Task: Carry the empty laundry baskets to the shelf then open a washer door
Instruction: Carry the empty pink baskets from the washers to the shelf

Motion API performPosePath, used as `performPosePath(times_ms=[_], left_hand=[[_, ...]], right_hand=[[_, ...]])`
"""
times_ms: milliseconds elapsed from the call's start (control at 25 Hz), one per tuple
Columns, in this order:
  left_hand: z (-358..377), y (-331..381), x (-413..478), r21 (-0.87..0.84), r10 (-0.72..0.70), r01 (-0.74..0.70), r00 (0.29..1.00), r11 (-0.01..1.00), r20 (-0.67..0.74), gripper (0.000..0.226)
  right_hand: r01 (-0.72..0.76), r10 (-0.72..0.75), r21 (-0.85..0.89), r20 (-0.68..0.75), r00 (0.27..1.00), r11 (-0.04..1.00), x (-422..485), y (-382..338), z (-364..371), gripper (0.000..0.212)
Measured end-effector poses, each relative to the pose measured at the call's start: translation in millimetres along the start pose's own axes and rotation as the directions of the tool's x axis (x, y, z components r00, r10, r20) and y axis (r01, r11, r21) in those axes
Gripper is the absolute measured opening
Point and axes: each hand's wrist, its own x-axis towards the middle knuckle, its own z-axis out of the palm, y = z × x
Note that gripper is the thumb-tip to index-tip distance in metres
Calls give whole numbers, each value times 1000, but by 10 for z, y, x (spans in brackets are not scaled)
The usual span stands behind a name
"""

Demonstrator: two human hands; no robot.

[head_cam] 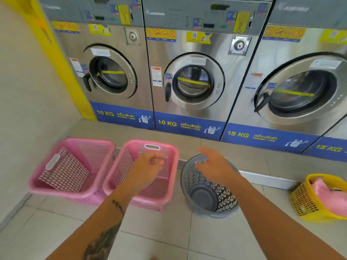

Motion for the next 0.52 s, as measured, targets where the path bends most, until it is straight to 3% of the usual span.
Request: performPosePath(times_ms=[240,520], left_hand=[[-1150,-113,-583,38,15,-9,986,999,-163,19],[-2672,-796,-794,17,-15,19,970,1000,-244,18]], right_hand=[[159,-159,-2,39,986,987,-55,-1010,454,55],[179,-179,19,29,983,984,168,-2220,1424,58]])
